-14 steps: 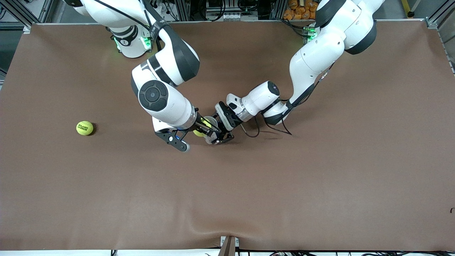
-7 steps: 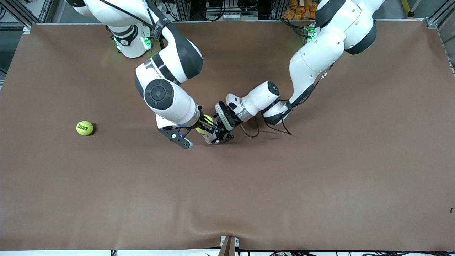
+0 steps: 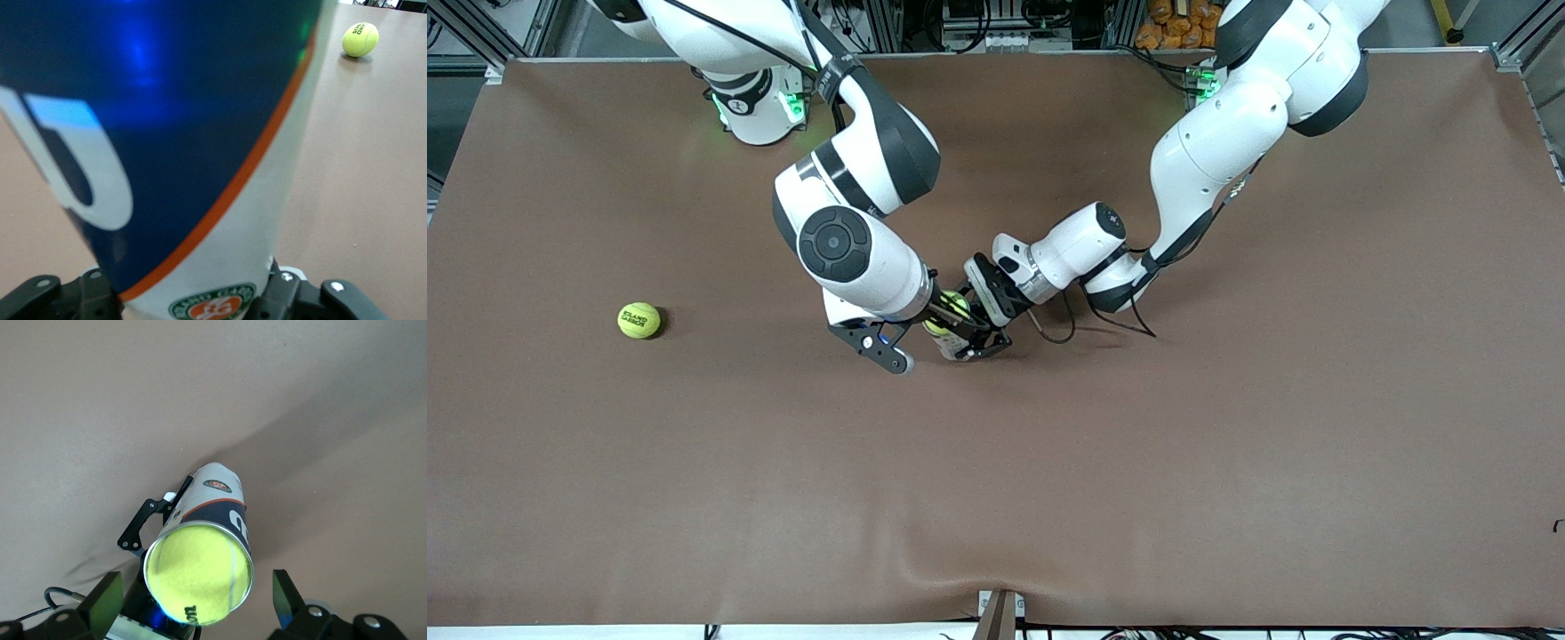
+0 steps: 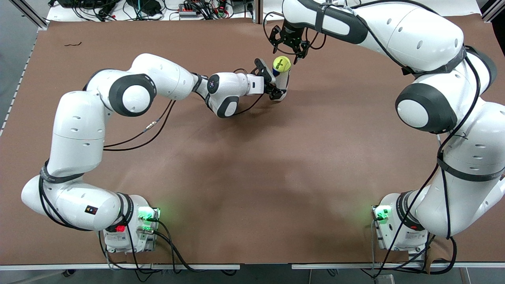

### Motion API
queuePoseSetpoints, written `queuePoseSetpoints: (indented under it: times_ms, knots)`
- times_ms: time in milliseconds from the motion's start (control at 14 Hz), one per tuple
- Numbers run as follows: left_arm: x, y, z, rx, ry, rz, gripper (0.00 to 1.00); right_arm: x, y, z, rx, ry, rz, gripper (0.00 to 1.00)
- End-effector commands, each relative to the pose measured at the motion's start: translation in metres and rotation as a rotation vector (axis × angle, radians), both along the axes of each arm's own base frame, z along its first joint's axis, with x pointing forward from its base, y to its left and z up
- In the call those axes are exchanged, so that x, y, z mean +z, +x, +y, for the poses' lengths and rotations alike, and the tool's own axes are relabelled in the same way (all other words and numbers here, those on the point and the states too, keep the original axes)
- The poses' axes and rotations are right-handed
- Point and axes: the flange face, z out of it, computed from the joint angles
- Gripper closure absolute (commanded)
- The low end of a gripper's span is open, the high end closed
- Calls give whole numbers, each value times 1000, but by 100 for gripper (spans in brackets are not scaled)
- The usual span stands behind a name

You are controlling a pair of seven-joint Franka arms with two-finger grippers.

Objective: Insert tennis ball vertically with right arm
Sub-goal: 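Open the right gripper to drop the ball into the can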

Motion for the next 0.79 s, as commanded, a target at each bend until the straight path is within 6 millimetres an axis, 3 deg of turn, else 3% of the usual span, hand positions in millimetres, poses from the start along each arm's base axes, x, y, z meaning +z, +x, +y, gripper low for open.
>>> queuePoseSetpoints:
  times_ms: [0, 143, 286, 501, 716]
  knots:
    - [1, 2, -4, 19, -24, 3, 28, 16, 4, -5, -13, 13, -6, 0]
    - [0, 2, -4, 19, -23, 4, 28, 21, 18, -37, -45, 2, 36, 0]
    - [-1, 1, -5, 18, -23, 6, 28, 39, 32, -59, -63, 2, 16, 0]
    - [-3, 0, -5, 17, -21, 7, 28, 36, 69, -138, 46, -3, -28, 0]
    - [-4, 0, -5, 18, -21, 10, 28, 12, 86, -241, 184, -63, 44, 0]
